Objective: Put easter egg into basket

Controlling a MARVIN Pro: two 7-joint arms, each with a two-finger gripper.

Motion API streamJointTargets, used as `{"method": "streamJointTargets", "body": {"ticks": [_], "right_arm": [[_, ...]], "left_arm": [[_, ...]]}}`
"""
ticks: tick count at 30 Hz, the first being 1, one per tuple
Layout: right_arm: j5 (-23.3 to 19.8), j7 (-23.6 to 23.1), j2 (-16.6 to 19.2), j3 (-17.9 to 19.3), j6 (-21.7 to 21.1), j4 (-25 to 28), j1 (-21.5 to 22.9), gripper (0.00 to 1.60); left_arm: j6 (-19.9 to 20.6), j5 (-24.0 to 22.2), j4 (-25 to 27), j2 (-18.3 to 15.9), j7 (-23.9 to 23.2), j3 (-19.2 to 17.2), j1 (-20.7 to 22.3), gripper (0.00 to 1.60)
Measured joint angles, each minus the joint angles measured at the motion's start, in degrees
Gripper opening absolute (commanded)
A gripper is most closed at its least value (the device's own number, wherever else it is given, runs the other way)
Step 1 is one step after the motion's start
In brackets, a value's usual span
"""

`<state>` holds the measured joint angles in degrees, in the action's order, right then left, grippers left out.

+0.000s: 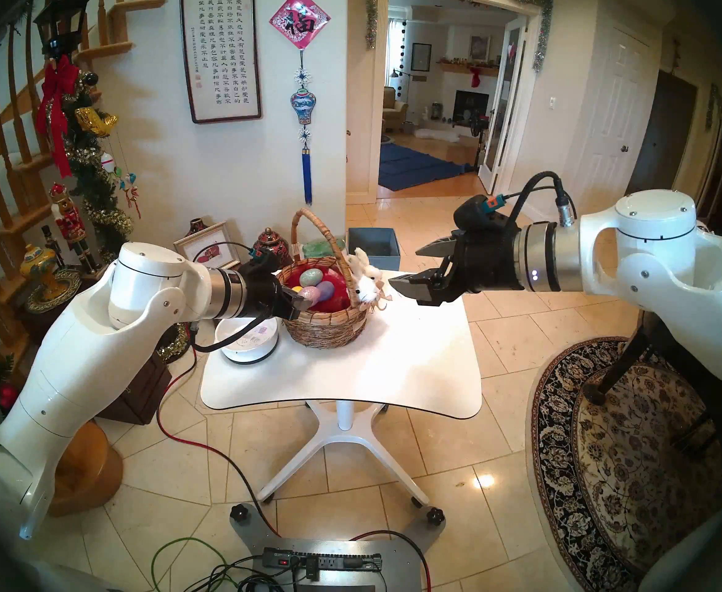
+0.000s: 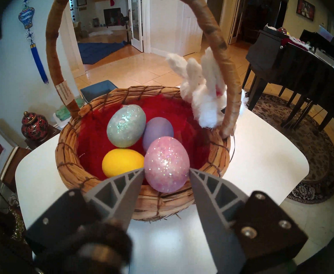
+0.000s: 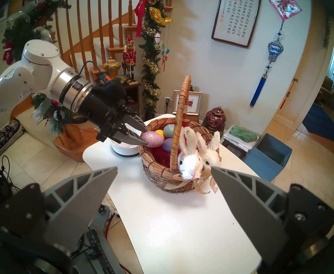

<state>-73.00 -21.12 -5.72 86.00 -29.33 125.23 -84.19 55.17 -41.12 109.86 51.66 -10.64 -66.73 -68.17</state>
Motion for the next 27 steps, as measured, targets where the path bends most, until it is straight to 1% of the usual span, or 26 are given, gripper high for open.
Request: {"method": "streamJointTargets", "body": {"ticks": [1, 3, 6, 13, 17, 22, 27], "right_arm": [[0.0, 0.0, 0.0, 0.0, 0.0, 0.0, 0.0, 1.60], [0.0, 0.0, 0.0, 0.0, 0.0, 0.0, 0.0, 1.60], [0.0, 0.0, 0.0, 0.0, 0.0, 0.0, 0.0, 1.60], [0.0, 0.0, 0.0, 0.0, 0.0, 0.0, 0.0, 1.60], [0.0, 0.0, 0.0, 0.0, 0.0, 0.0, 0.0, 1.60], [0.0, 0.0, 0.0, 0.0, 0.0, 0.0, 0.0, 1.60], [0.0, 0.0, 0.0, 0.0, 0.0, 0.0, 0.0, 1.60]], "left_arm": [[0.0, -0.1, 0.0, 0.0, 0.1, 0.0, 0.0, 1.44], [0.0, -0.5, 0.0, -0.2, 0.6, 0.0, 0.1, 1.56], [0.0, -1.0, 0.0, -0.2, 1.2, -0.1, 0.2, 1.60], [0.0, -2.1, 0.2, -0.4, 2.0, -0.5, 0.1, 1.60], [0.0, -3.2, 1.3, -1.1, 2.0, -1.7, -0.4, 1.60], [0.0, -5.0, 3.8, -2.6, 1.0, -4.2, -2.0, 1.60], [-0.4, -6.7, 6.8, -5.4, -0.7, -8.3, -4.9, 1.60]]}}
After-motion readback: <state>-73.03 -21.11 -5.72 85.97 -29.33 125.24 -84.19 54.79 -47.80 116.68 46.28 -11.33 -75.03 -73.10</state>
